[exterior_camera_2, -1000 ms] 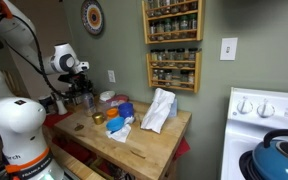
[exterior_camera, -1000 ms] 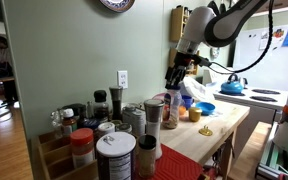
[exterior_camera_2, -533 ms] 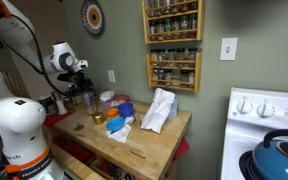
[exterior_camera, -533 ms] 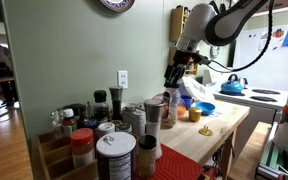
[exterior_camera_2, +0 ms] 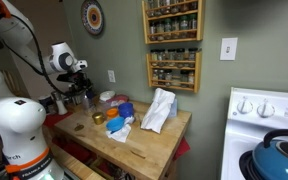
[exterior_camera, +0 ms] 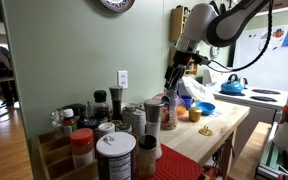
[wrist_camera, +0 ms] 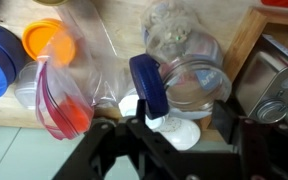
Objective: Take the black lid off the jar
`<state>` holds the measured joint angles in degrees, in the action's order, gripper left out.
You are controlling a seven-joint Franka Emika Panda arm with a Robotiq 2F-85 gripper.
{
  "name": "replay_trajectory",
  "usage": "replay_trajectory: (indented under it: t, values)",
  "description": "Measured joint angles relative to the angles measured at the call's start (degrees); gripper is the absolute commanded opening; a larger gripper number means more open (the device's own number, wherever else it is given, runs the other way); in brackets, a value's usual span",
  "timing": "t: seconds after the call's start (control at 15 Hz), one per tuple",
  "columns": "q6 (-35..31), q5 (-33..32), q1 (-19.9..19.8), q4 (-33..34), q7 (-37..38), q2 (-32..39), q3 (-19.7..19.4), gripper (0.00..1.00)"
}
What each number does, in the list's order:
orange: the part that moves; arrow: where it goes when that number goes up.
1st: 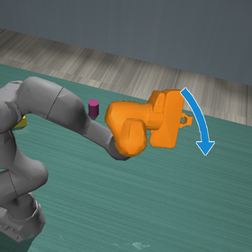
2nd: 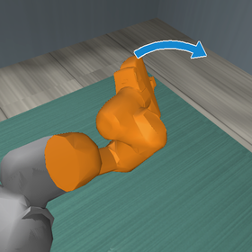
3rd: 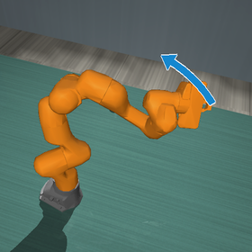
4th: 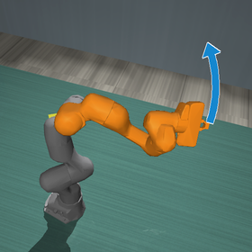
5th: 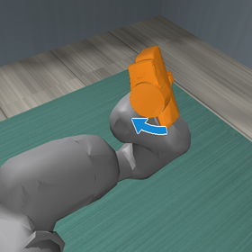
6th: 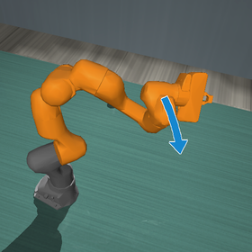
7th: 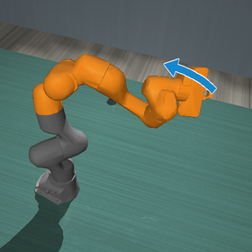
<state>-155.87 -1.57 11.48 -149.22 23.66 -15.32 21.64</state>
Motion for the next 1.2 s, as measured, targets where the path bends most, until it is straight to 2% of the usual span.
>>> replay_trajectory:
  t: [0.2,0.47,0.73,0.8,0.87,1.0,1.07,1.2]
  values:
    - [0.00,-0.10,-0.01,0.02,0.00,0.00,0.01,0.39]
    - [0.01,-0.10,-0.04,0.06,0.00,0.00,0.01,0.46]
    - [0.01,-0.11,-0.41,0.21,0.03,0.00,0.01,0.41]
    - [0.03,-0.11,-0.57,0.29,0.05,0.00,0.00,0.29]
    - [0.04,-0.10,-0.74,0.39,0.06,0.00,0.00,0.24]
    - [0.11,-0.11,-1.00,0.52,0.11,0.01,-0.01,0.05]
    - [0.17,-0.11,-1.10,0.56,0.13,0.02,-0.02,0.02]
    - [0.28,-0.11,-1.33,0.68,0.20,0.05,-0.03,0.04]
